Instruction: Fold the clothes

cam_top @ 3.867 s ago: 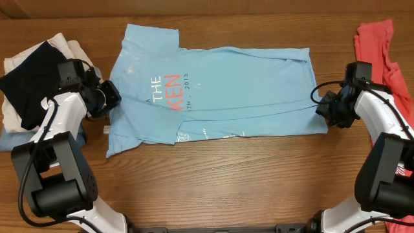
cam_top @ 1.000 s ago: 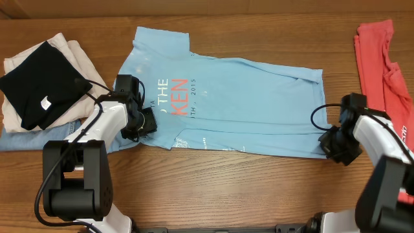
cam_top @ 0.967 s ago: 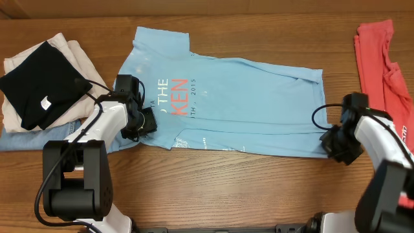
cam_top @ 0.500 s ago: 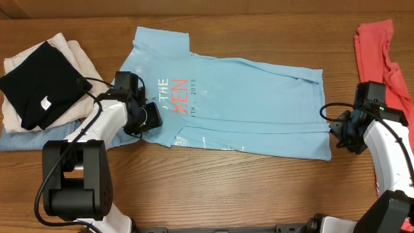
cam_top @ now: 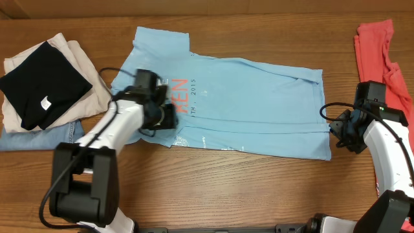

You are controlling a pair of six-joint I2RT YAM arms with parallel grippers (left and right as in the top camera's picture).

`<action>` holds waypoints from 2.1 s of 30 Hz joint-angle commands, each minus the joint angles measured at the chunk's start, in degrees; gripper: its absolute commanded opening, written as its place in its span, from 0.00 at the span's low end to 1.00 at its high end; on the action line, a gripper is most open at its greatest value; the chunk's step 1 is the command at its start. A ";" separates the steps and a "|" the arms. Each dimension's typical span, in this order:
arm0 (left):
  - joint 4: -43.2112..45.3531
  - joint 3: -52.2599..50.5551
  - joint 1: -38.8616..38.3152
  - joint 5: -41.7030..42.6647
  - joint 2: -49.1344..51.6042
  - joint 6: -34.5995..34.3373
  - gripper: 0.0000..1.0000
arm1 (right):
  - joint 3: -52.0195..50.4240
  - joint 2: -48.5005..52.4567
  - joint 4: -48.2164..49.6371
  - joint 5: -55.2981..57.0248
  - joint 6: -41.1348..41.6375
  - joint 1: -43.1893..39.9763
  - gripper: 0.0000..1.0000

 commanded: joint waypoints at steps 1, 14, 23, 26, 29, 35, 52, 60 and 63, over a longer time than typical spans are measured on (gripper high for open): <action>1.84 1.05 -4.31 -6.32 -1.60 2.64 0.43 | 0.59 -0.02 0.28 -0.28 -0.17 -0.26 0.36; 1.99 1.03 -9.42 -15.08 -1.60 8.96 0.36 | 0.59 -0.02 0.22 -0.26 -0.17 -0.26 0.36; -1.14 0.76 -10.67 -16.09 -1.53 12.81 0.31 | 0.59 -0.02 0.11 -0.26 -0.17 -0.26 0.36; -0.92 -0.04 -11.19 -16.11 -1.49 12.98 0.32 | 0.59 -0.02 0.11 -0.26 -0.17 -0.26 0.36; -0.94 -0.50 -11.21 -16.09 -1.05 12.98 0.32 | 0.59 -0.02 0.11 -0.26 -0.20 -0.26 0.36; -1.57 -0.52 -11.21 -16.02 0.96 12.96 0.32 | 0.59 -0.02 0.09 -0.24 -0.17 -0.26 0.36; -1.86 -0.48 -11.19 -16.57 3.21 12.94 0.05 | 0.59 -0.02 0.07 -0.24 -0.17 -0.26 0.36; -0.68 2.45 -11.15 -21.24 3.21 9.86 0.04 | 0.59 -0.02 0.07 -0.24 -0.20 -0.26 0.36; -0.68 4.55 -11.10 -23.06 3.21 9.64 0.04 | 0.59 -0.02 0.07 -0.24 -0.17 -0.26 0.36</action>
